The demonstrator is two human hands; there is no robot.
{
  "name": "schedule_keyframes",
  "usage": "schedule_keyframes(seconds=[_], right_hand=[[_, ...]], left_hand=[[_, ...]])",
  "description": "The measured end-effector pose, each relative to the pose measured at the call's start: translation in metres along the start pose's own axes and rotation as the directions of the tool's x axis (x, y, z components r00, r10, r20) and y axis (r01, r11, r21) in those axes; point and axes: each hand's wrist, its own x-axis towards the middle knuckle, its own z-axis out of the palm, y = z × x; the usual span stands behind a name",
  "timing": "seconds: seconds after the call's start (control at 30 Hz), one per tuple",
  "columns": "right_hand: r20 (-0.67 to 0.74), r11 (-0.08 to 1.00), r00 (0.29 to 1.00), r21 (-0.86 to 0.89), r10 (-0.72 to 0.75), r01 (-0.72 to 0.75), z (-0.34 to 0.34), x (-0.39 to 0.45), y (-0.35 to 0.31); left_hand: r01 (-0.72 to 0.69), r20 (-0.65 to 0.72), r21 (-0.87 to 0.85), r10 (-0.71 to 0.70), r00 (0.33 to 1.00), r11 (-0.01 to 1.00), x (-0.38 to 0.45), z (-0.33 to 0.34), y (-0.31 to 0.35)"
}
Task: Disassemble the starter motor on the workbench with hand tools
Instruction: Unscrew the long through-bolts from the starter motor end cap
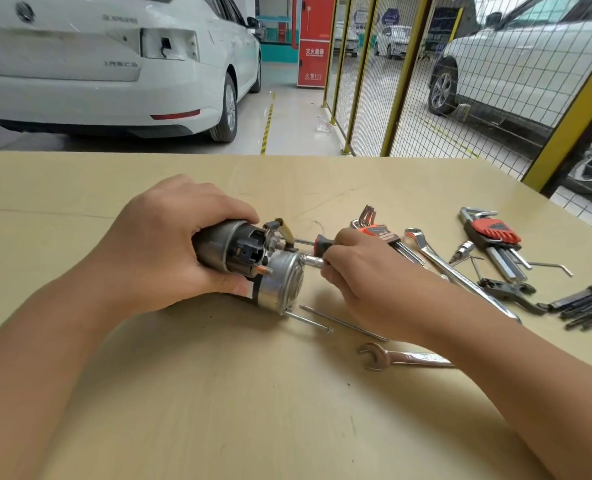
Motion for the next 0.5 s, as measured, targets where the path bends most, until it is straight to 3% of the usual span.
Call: schedule_keyframes(seconds=[0.17, 0.3, 0.5], right_hand=[[-0.107, 0.999, 0.994, -0.035, 0.036, -0.04, -0.002, 0.0021, -0.0012], [-0.143, 0.995, 0.986, 0.072, 0.081, -0.071, 0.0008, 0.0037, -0.0011], [-0.094, 0.997, 0.995, 0.082, 0.013, -0.005, -0.0014, 0.0013, 0.0058]], left_hand=[[-0.009, -0.02, -0.024, 0.008, 1.0, 1.0, -0.0001, 0.0016, 0.0005], [-0.004, -0.031, -0.057, 0.002, 1.0, 0.998, -0.0006, 0.002, 0.0007], [0.008, -0.043, -0.171, -0.015, 0.999, 0.985, -0.0028, -0.0006, 0.001]])
